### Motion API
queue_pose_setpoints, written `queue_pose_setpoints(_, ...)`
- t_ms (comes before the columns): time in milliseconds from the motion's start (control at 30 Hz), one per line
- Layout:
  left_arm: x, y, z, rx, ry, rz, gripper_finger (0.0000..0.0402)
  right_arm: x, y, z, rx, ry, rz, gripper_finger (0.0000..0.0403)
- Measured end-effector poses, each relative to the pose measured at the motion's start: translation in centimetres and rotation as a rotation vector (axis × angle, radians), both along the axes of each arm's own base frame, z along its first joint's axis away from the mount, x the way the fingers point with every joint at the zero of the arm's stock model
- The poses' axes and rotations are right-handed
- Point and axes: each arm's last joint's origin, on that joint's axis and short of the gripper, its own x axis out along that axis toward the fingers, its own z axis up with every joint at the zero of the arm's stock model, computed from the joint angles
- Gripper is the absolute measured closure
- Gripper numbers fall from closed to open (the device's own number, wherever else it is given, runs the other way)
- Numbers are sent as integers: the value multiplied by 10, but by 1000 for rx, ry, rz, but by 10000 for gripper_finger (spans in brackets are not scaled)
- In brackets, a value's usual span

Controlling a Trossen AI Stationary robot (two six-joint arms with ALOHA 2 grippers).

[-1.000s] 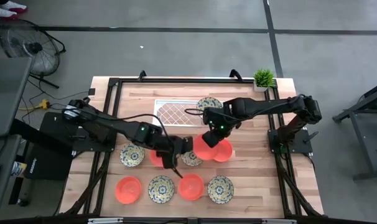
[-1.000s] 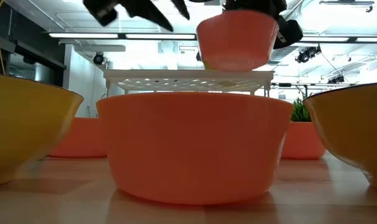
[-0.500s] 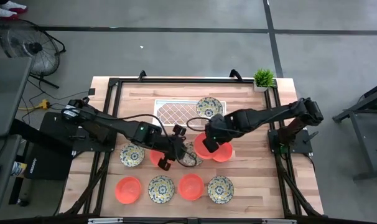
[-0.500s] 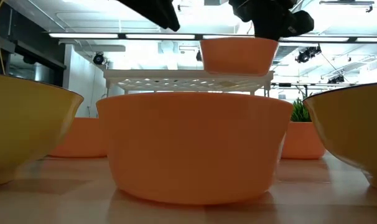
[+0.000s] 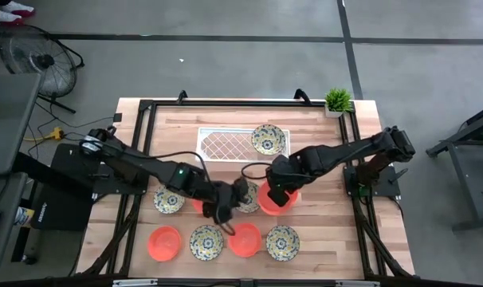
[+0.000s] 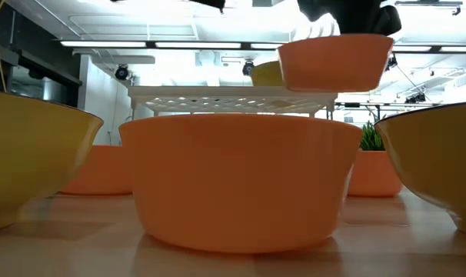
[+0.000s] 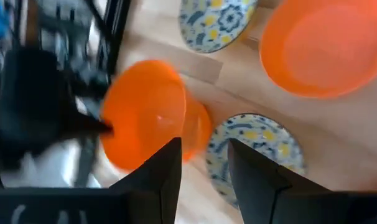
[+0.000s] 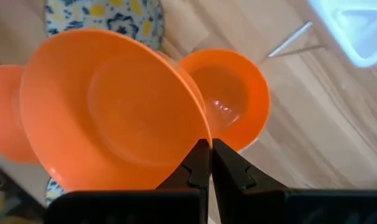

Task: Pick & Place Mini bowls
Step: Put the orange bowl on the shelf

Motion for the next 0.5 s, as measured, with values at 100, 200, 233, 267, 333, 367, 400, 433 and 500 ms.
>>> queue_pose_setpoints(100,0,-9,2,162,-56,-100,276,4,-4,1,35,-27,26,403)
queue_pose_setpoints(200,11,-14,-5,322,-108,-103,276,8,-5,2,100,-57,58,403)
queue_pose_setpoints(233,13,-14,-11,381,-91,-108,276,10,-6,2,123,-68,67,403)
queue_pose_setpoints(267,12,-15,-14,428,-72,-128,276,10,-6,2,142,-71,75,403)
queue_pose_setpoints(333,16,-15,-15,492,-77,-165,276,10,-7,3,162,-72,81,403)
queue_pose_setpoints(367,16,-16,-16,522,-72,-179,276,9,-7,4,172,-73,87,403)
queue_pose_setpoints(400,16,-15,-19,556,-50,-175,276,9,-8,5,181,-72,88,403)
queue_pose_setpoints(433,16,-15,-22,582,-35,-164,276,7,-8,6,187,-67,89,403)
queue_pose_setpoints(500,19,-15,-24,589,-44,-146,276,5,-8,7,187,-58,88,403)
